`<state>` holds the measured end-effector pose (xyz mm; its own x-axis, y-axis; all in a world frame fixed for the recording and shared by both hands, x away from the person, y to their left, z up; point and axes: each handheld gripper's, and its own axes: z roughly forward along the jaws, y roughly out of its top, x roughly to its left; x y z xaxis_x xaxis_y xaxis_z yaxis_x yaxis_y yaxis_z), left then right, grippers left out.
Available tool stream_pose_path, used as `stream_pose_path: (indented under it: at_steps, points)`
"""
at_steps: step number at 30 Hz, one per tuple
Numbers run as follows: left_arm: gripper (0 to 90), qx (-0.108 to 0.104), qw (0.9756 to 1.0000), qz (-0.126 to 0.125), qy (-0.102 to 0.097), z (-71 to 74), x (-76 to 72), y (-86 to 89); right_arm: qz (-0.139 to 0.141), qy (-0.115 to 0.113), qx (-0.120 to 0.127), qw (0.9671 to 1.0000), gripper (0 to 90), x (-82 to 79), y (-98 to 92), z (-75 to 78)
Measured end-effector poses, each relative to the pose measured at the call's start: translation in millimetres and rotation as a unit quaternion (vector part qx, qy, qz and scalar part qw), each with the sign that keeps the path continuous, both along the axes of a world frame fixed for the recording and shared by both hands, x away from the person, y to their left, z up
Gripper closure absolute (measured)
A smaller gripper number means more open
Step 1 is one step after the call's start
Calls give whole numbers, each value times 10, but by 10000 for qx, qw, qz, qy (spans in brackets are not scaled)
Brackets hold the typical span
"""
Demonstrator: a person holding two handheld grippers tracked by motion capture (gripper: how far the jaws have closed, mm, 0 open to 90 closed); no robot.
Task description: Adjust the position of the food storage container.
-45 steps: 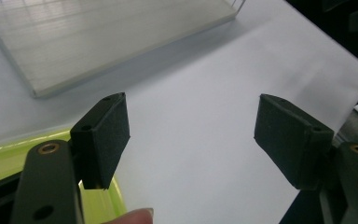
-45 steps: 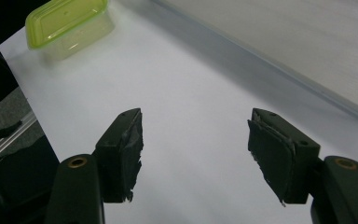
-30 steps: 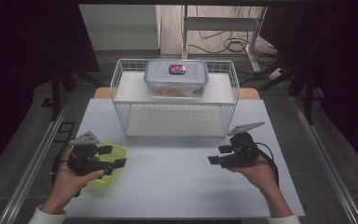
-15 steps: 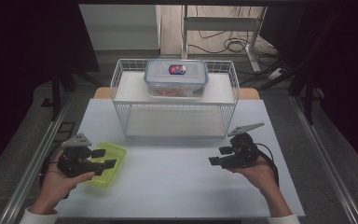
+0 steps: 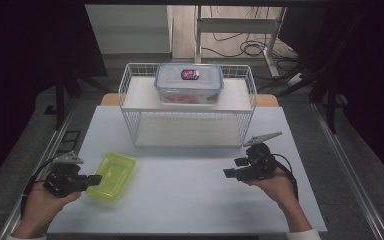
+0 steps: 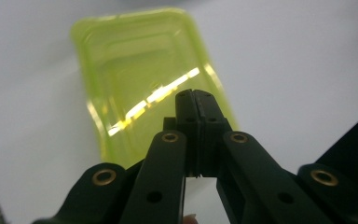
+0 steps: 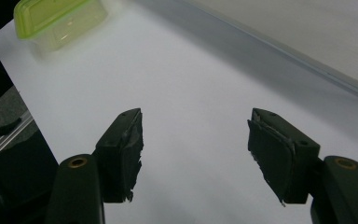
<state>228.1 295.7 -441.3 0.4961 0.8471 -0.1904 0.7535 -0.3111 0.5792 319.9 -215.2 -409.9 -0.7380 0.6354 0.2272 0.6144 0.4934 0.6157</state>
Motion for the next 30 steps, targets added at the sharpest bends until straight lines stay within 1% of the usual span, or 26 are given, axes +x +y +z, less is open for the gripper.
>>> stream_pose_path:
  at_steps: [1,2,5,8,9,10,11,12,13,14,15,16,17,18,19,20,21,22,23,24,25,26,28,30]
  points:
    - [899,0,10000,0,0,0,0,0,-5,-4,0,10000,355,1,1,-2]
    - [899,167,9997,133,74,-71,5,79,-8,-4,5,10000,355,2,2,-5]
    - [899,331,9987,348,196,-177,11,188,-11,15,-4,10000,355,5,2,-11]
    - [900,529,9968,531,289,-266,23,283,-15,20,-6,10000,355,8,3,-17]
    - [900,529,9968,531,289,-266,23,283,-15,20,-6,10000,355,8,3,-17]
    - [900,602,9957,610,358,-323,34,326,-14,25,-7,10000,355,9,5,-19]
    - [900,645,9951,632,400,-351,41,339,-16,28,-7,10000,355,10,5,-19]
    - [900,690,9945,641,447,-380,50,348,-12,30,-10,10000,355,10,6,-20]
    - [900,690,9945,641,447,-380,50,348,-7,31,-21,10000,354,9,7,-19]
    - [900,777,9934,651,536,-437,67,353,-4,29,-24,10000,354,8,9,-21]
    - [900,777,9934,651,536,-437,67,353,5,22,-33,10000,354,8,10,-21]
    - [900,780,9932,593,622,-484,79,342,5,20,-34,10000,354,6,12,-20]
    - [900,780,9932,593,622,-484,79,342,5,20,-34,10000,354,6,12,-20]
    - [900,773,9935,499,667,-511,87,314,7,17,-29,10000,354,5,12,-18]
    - [900,773,9935,499,667,-511,87,314,5,19,-27,10000,354,6,11,-17]
    - [900,719,9942,391,702,-522,93,282,2,19,-23,10000,354,7,9,-19]
    - [900,719,9942,391,702,-522,93,282,2,19,-23,10000,354,7,9,-19]
    - [900,633,9949,292,728,-529,92,235,-8,26,-24,10000,354,9,3,-21]
    - [900,599,9951,208,758,-533,93,210,-13,26,-31,10000,354,11,0,-21]
    - [900,578,9952,151,777,-538,93,180,-22,26,-32,10000,354,12,-2,-23]
    - [900,578,9952,151,777,-538,93,180,-24,31,-33,10000,354,13,-3,-24]
    - [900,571,9950,52,812,-547,94,114,-25,32,-33,10000,354,13,-3,-25]
    - [900,534,9949,-58,858,-559,95,52,-15,31,-32,10000,354,12,1,-24]
    - [900,446,9949,-111,897,-580,93,-15,-8,31,-30,10000,354,10,3,-22]
